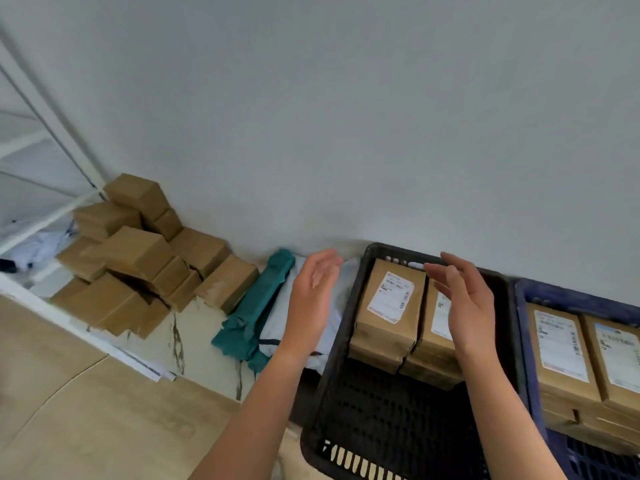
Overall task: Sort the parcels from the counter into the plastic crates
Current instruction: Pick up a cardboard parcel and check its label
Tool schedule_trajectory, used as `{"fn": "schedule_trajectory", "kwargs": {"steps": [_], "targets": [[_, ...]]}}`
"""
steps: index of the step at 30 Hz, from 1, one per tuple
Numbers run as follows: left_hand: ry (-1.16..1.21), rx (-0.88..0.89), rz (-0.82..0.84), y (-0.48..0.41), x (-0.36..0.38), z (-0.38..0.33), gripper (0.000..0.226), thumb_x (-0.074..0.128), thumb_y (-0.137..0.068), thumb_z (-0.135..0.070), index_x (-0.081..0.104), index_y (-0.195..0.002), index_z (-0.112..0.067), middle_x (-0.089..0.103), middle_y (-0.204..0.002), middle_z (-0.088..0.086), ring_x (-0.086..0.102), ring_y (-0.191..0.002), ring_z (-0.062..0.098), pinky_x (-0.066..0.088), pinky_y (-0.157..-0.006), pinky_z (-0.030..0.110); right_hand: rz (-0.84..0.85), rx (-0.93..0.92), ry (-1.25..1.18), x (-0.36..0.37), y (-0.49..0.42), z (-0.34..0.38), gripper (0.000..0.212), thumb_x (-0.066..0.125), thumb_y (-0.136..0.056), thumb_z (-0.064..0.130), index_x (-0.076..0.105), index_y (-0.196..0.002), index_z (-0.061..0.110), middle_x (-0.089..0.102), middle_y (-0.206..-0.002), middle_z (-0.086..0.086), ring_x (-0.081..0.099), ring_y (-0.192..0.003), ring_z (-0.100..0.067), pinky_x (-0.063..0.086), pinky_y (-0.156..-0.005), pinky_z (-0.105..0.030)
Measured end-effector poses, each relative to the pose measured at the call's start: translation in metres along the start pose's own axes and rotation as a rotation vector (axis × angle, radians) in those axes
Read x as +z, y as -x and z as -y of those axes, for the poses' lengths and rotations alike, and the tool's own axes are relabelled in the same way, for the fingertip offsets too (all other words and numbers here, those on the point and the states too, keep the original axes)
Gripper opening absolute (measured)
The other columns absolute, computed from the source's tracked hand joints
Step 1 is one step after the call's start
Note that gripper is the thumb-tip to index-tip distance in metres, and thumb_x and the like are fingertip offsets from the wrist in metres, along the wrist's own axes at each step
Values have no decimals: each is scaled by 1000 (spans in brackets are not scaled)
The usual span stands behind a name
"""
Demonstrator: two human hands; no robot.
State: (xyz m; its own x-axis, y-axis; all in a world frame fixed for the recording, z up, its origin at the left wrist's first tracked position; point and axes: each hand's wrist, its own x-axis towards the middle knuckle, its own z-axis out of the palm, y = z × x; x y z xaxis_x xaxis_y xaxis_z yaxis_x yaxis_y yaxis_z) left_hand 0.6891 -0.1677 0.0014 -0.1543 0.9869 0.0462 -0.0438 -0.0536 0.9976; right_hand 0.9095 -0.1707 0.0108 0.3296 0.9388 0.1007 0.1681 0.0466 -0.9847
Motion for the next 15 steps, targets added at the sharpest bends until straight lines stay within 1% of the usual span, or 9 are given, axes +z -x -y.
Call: {"fn": "schedule_trajectory", "kwargs": {"steps": [1,3,6,11,15], "targets": [[1,2,-26,0,-14,-2,27,59,-101,-32,67,-126,-26,73,-124,-9,63,-128,10,43,-118,41,22,-3,-10,14,2,6,29,45,-111,27,65,-132,27,77,-111,10,69,-110,-2,51,-106,-36],[-3,6,-71,0,-43,-6,23,57,-107,-25,66,-128,-25,73,-123,-9,64,-125,8,45,-116,36,67,-5,-32,43,6,16,28,45,-111,23,67,-130,23,78,-109,8,71,-107,-3,52,-103,-32],[-3,11,-147,-1,-93,-14,23,55,-109,-19,67,-128,-23,73,-121,-8,65,-121,7,48,-110,30,140,-12,-39,91,15,28,29,44,-112,22,67,-130,21,78,-113,4,70,-112,-8,51,-106,-33],[-30,22,-223,-5,-192,-29,24,53,-109,-21,65,-129,-25,73,-120,-11,65,-121,5,47,-107,25,213,-38,-52,187,37,51,30,44,-112,22,68,-129,21,78,-113,0,71,-112,-11,51,-109,-40],[-47,32,-280,-11,-282,-40,26,51,-110,-20,65,-131,-26,72,-121,-13,64,-121,3,47,-110,30,270,-48,-68,271,61,69,29,44,-112,24,69,-126,23,79,-110,1,71,-111,-12,50,-111,-45]]}}
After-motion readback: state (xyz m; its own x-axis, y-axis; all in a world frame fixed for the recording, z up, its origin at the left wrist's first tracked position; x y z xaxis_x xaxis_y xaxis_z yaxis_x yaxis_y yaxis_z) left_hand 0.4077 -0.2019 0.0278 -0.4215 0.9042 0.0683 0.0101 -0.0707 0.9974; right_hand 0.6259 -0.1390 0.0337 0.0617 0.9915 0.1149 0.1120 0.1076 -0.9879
